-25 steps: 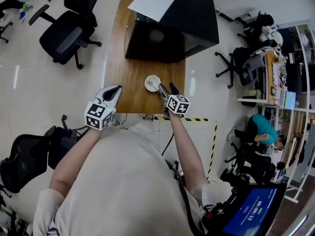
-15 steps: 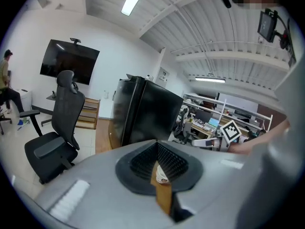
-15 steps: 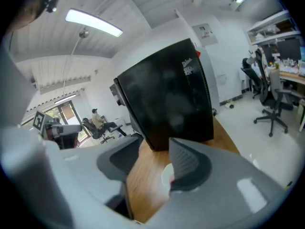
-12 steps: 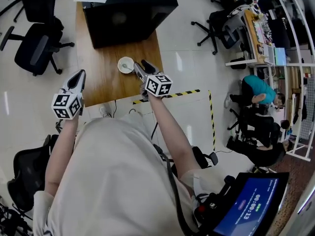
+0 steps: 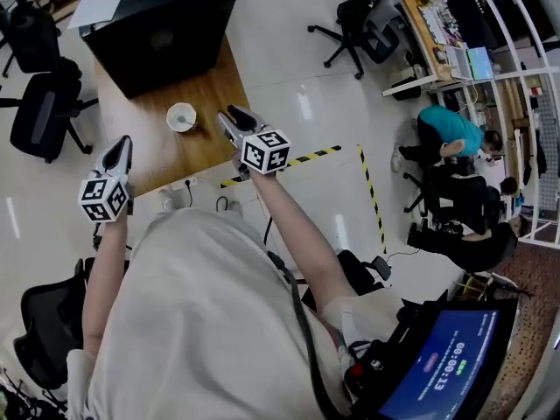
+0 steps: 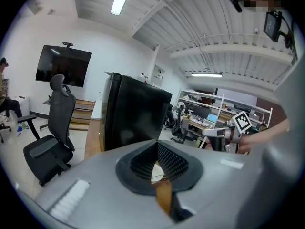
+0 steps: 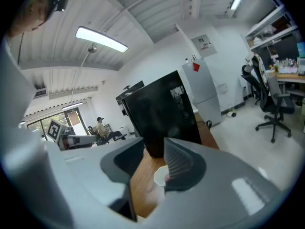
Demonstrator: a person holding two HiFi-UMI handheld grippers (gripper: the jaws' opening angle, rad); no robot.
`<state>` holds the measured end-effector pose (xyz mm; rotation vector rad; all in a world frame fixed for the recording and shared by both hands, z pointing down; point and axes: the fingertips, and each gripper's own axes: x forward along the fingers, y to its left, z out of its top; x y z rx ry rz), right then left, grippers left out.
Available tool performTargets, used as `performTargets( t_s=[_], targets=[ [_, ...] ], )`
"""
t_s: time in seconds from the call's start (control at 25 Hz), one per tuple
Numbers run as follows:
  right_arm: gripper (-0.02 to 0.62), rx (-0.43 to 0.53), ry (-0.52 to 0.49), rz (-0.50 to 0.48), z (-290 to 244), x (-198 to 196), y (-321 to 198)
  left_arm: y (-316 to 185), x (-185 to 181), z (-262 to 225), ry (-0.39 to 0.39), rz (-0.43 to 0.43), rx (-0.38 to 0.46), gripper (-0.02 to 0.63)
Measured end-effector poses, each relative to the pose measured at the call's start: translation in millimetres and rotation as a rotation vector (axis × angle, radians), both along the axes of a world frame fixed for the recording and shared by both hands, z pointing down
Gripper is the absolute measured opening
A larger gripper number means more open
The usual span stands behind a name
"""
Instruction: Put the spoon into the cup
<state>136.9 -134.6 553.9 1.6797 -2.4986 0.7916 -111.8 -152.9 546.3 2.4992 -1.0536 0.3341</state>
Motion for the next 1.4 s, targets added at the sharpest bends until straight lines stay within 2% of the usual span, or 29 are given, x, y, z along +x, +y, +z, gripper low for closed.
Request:
performTargets(
  t_s=[0.4, 0.76, 1.16, 1.4],
  targets=[
    [0.117, 0.052, -0.002, 0.010, -16.2, 70.5, 77.2, 77.2, 70.5, -0.2, -0.010, 0.034, 0.011, 0.005],
    [0.106, 0.084, 0.064, -0.083, -16.9, 105.8, 125.8, 125.8, 101.0, -5.0, -0.014, -0.052, 0.011, 0.005],
    [0.078, 0.107, 0.027, -0.153, -25.2, 131.2, 159.5, 187.0, 95.5, -4.7, 0.021, -0.197, -0.020, 0.005],
    [0.072, 0.097, 0.002, -0.180, -21.8, 143.6, 183.4, 219.0, 78.6, -7.6, 0.024, -0.285, -0.031, 0.005]
  ],
)
